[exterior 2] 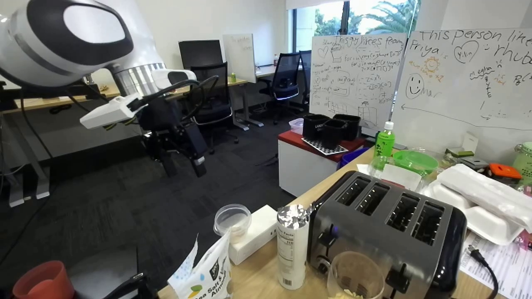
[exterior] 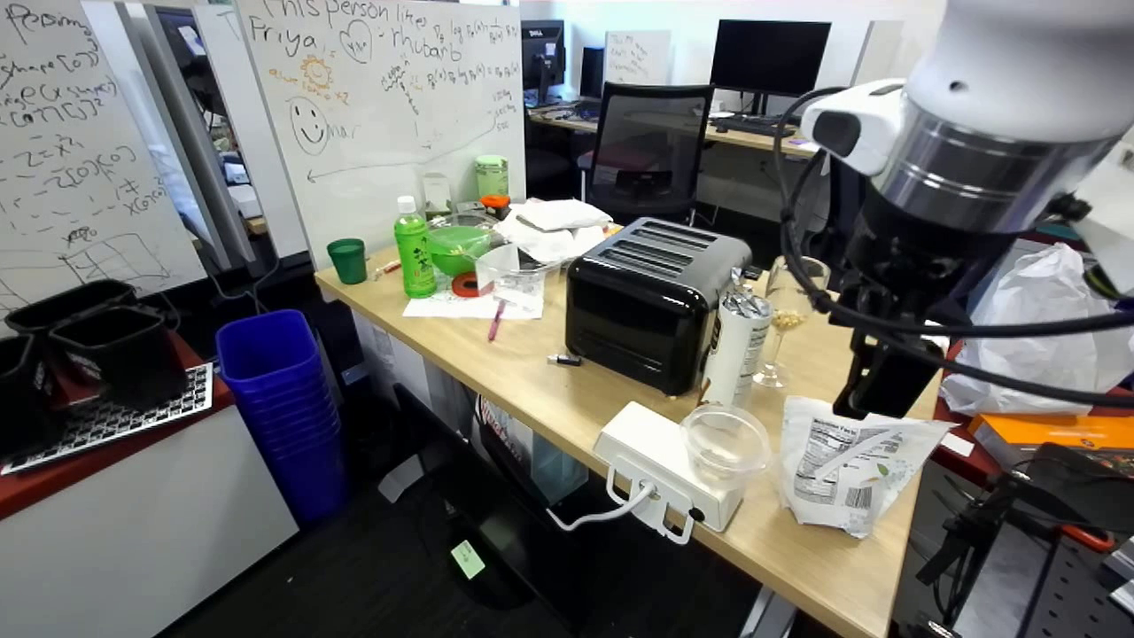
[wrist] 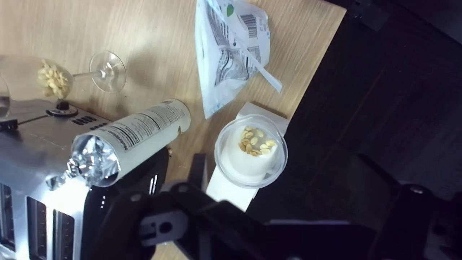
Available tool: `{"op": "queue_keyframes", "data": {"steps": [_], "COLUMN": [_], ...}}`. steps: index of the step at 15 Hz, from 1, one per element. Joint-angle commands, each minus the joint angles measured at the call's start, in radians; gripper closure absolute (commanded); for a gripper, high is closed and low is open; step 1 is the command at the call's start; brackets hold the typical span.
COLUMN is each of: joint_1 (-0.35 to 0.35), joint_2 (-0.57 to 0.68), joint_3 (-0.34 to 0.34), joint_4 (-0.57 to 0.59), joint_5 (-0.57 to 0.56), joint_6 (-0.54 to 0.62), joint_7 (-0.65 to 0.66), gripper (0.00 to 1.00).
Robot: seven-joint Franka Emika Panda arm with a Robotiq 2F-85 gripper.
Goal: Pour the contents of the bowl into the wine glass
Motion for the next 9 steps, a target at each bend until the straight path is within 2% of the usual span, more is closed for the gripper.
{"op": "queue_keyframes", "data": {"steps": [1, 7, 9], "joint_1": [-0.013, 0.005, 0.001], "joint_2": [0.141, 0.334, 0.389], "joint_3": [0.032, 0.026, 0.023], "joint_4": [0.055, 0.13, 0.15], "joint_5": [-0.062, -0.024, -0.063], "joint_6": [0.055, 0.089, 0.153], "joint_7": [0.032, 0.106, 0.154], "gripper": [0.0, 0.0, 0.0]}}
